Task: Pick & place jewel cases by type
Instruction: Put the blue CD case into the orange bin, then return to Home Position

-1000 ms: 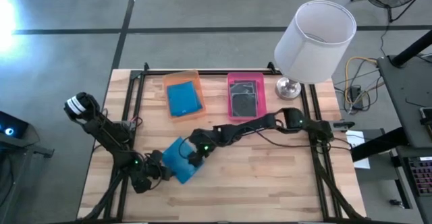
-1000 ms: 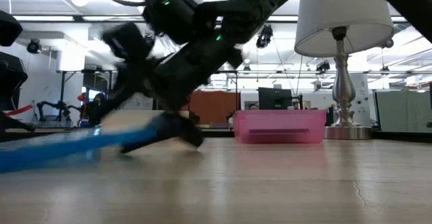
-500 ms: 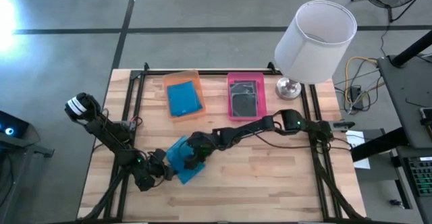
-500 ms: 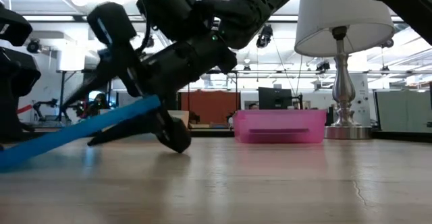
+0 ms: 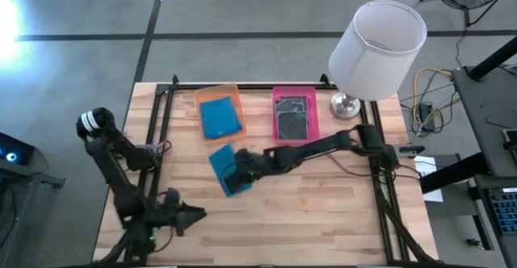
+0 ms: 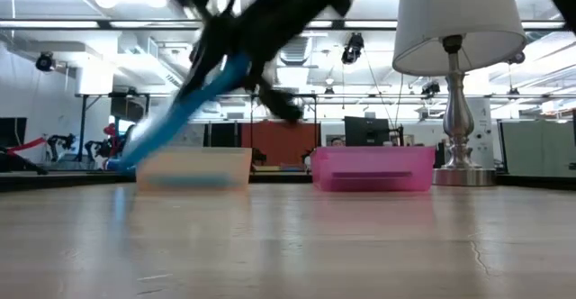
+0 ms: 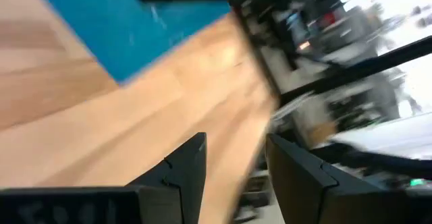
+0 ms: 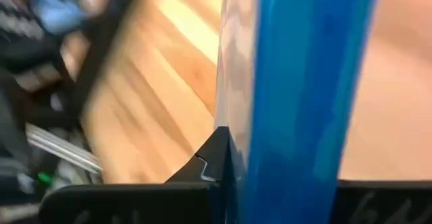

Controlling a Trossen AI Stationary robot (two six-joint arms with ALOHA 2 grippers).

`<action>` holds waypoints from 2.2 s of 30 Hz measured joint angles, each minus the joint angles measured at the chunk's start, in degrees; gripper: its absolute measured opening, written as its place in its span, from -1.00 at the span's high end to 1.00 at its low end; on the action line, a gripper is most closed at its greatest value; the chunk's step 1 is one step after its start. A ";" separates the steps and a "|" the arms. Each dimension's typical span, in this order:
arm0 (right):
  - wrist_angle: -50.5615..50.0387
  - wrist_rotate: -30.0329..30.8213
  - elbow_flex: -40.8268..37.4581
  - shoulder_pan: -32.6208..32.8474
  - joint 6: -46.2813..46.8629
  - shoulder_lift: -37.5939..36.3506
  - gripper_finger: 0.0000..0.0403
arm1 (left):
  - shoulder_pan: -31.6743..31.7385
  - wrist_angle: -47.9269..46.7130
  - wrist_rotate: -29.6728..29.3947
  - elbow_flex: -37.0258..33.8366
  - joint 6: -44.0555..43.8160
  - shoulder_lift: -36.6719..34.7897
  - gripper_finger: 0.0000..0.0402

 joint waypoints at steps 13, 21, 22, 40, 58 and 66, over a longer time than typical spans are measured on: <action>4.32 -10.39 7.90 -23.55 -3.31 2.43 0.93 | 3.43 -18.47 -10.21 4.15 -2.24 -6.07 0.33; -5.82 -14.00 27.21 -25.19 -6.13 14.22 0.75 | 6.66 -18.83 -10.98 -1.29 -1.31 -13.98 0.33; -7.70 -13.33 28.96 -25.49 -6.81 15.44 0.68 | 6.76 -18.78 -10.98 -1.92 -0.95 -14.85 0.33; -46.90 -3.39 39.42 -25.02 -24.91 12.17 -0.32 | 8.61 -17.98 -11.50 -9.93 -0.40 -23.91 0.33; -25.10 19.50 -17.28 7.62 -26.75 -45.13 -0.11 | 22.43 9.69 2.91 -2.66 51.29 -24.90 0.33; -19.91 17.39 -31.30 9.35 -19.50 -70.66 -0.08 | 25.26 9.02 13.04 3.90 68.35 -28.61 0.33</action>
